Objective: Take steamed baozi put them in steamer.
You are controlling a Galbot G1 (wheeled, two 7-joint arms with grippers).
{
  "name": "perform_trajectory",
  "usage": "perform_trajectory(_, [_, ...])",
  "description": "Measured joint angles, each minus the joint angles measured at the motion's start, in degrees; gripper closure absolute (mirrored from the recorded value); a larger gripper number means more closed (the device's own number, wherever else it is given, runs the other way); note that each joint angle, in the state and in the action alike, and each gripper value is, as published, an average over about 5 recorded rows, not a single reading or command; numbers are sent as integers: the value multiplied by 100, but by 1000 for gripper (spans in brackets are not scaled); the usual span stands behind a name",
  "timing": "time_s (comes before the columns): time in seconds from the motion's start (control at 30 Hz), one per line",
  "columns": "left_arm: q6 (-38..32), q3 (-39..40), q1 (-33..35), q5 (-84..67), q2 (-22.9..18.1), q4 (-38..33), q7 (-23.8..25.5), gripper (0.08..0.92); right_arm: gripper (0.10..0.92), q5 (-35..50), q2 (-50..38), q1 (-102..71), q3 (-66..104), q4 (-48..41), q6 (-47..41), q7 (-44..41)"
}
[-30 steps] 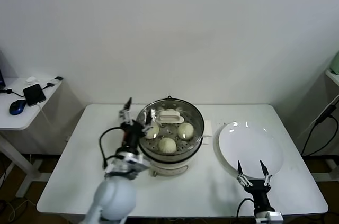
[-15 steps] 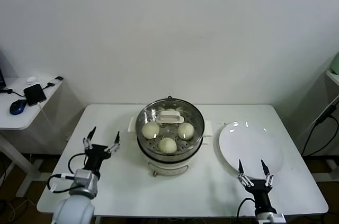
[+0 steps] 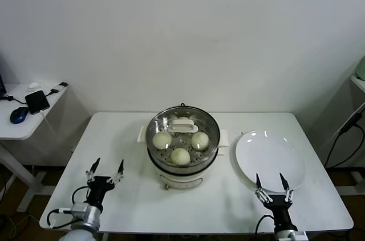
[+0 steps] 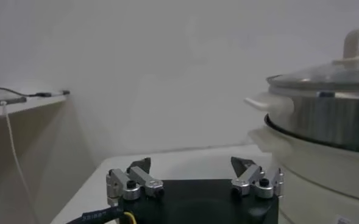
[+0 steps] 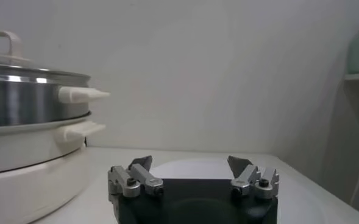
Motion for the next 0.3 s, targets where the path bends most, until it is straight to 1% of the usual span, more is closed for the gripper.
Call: perform_trajectory(0.3, [-177,-42,86,-96,-3,141,34,177,203,4,4,2,-31,6,-6,-5])
